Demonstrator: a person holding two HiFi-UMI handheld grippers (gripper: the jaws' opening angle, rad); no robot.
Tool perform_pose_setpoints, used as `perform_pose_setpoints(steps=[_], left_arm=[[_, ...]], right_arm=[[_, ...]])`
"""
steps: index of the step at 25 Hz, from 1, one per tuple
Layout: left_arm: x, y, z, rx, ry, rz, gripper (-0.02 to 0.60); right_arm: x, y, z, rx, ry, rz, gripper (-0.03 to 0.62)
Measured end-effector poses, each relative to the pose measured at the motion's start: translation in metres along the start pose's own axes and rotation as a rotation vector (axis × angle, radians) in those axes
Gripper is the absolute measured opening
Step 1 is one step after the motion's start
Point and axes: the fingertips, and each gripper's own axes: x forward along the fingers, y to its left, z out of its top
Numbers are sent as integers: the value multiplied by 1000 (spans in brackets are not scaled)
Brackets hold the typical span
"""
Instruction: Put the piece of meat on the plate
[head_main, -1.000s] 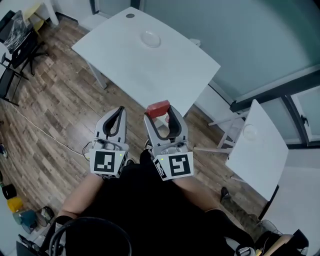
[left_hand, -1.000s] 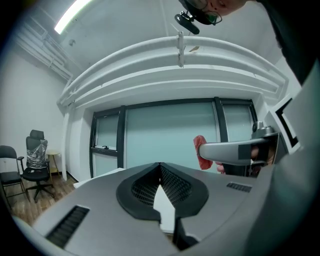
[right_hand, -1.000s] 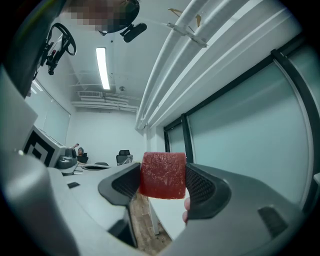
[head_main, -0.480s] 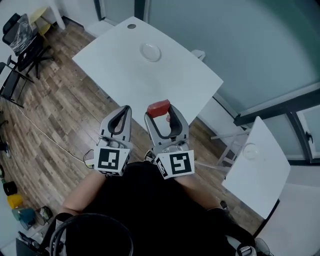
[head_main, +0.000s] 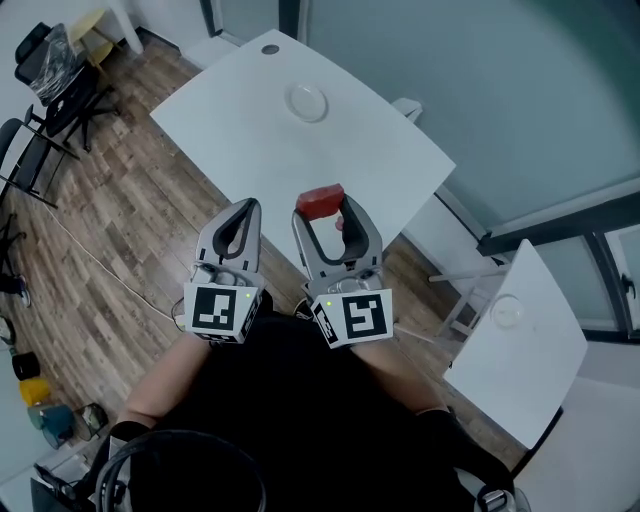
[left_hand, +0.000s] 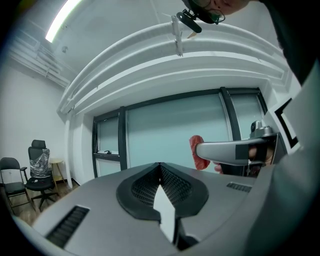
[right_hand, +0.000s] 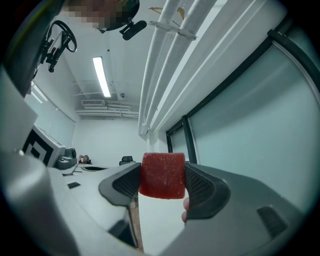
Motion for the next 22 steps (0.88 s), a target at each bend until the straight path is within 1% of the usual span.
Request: perform_pose_setpoints(steps=[4,8,15,22], left_arm=[[-4,5,-3,-12,-9,-7,3],[36,11,-6,-40,9,-15,3],[84,34,-11,-46,14,-62,3],[138,63,-22,-69,42,-118,3]], right_arm=[[-2,5,2,-12,-5,-13,276],[22,-24,2,-12,16,-31,275],[62,-45,-10,-21,53,-86,275],[116,-65,-25,-27,96,-135,275]])
